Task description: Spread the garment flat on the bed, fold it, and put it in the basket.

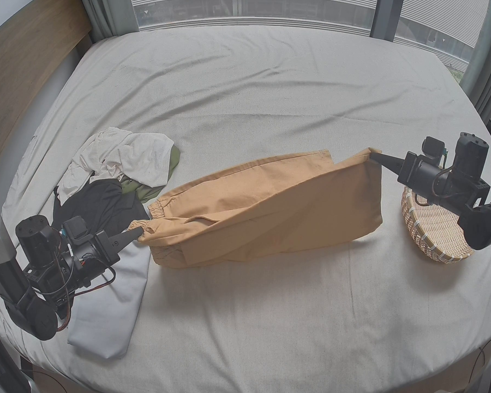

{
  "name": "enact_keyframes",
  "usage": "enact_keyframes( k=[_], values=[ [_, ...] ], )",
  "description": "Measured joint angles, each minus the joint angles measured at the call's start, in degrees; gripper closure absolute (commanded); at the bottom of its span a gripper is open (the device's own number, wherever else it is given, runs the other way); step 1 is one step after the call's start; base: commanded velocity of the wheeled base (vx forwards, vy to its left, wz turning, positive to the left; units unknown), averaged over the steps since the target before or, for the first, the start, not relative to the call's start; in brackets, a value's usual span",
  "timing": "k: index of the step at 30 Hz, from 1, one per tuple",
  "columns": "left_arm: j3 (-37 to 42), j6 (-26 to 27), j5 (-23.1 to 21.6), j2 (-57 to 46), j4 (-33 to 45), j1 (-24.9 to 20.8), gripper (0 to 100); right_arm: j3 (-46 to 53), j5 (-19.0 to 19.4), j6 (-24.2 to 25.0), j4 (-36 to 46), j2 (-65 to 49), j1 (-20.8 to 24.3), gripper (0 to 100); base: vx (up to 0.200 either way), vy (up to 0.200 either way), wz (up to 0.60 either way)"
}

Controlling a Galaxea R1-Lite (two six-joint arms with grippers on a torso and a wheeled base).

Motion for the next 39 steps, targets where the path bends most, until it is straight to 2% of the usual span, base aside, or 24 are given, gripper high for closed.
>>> enact_keyframes(
  k=[7,22,29,39],
  values=[
    [-1.91,-1.79,2.83,1.71,0.02,-0.05,100,-5.57,-0.02,0.0,1.29,2.86,0.23,100,0.0,0.0,0.0],
    [-4.47,-3.94,4.55,4.0,0.0,-0.9,100,-13.18,-0.3,0.0,3.67,9.75,0.28,100,0.0,0.0,0.0],
    [-8.14,-4.86,8.29,7.24,0.0,-0.99,100,-17.04,-1.1,0.02,3.47,12.68,0.3,100,0.0,0.0,0.0],
    [-12.25,-6.38,9.8,10.36,0.02,-1.35,100,-21.55,-1.37,-0.05,3.23,16.79,0.39,100,0.0,0.0,0.0]
  ],
)
